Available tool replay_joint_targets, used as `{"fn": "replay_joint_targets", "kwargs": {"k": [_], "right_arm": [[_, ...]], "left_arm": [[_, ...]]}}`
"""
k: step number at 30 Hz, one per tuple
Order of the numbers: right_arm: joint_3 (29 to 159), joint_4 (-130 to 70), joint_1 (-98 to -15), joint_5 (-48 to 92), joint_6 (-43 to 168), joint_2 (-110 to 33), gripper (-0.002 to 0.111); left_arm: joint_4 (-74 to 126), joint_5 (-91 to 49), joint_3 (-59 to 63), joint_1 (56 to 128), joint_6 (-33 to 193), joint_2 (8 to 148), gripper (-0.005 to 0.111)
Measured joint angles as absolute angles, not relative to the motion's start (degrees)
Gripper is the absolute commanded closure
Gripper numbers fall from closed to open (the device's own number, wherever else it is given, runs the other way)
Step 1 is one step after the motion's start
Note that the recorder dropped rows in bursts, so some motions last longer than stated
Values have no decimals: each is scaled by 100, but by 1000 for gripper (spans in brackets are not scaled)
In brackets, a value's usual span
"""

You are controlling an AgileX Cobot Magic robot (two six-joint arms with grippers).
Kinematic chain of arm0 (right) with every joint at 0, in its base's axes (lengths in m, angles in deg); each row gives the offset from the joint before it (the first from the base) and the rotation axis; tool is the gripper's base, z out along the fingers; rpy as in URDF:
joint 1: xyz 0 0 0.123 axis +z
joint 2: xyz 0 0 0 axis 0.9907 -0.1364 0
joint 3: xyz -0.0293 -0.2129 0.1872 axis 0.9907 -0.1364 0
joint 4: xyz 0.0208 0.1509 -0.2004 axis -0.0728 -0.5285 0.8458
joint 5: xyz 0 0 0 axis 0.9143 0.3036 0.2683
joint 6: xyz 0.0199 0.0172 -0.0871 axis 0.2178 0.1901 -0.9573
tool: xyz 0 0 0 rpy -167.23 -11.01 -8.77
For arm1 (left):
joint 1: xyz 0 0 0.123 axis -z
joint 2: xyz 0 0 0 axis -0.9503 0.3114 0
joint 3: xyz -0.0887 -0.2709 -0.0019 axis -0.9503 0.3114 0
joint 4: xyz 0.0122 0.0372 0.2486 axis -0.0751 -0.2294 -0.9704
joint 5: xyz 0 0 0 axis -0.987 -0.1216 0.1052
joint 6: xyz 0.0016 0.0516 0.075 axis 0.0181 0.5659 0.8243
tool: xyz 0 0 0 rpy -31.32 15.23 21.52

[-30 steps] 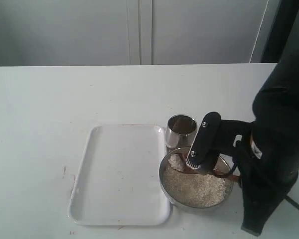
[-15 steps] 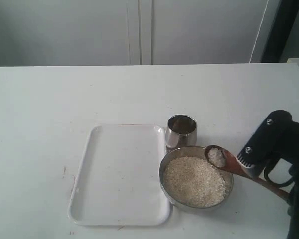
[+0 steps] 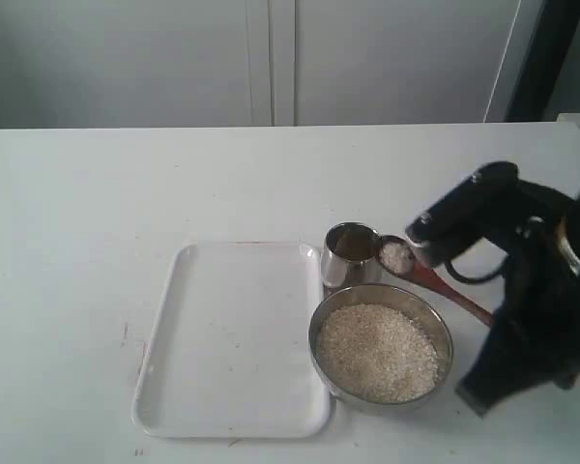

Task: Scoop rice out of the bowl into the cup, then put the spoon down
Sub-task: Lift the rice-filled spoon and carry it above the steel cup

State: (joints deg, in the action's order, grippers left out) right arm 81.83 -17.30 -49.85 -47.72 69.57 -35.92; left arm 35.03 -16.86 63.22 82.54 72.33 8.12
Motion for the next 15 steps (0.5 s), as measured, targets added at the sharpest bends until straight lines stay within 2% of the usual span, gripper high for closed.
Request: {"fn": "replay_joint_targets", "kwargs": {"k": [7,15], "right_arm": [[9804,-1731,-5492,-4772,6527,-4980,108],[10366,-1733,-5885,-4762,5741,-5714,108]], "left_arm": [[3503,-1686,6322,8254,7233,812,92],[3503,-1686,6322,8254,7233,812,92]]}}
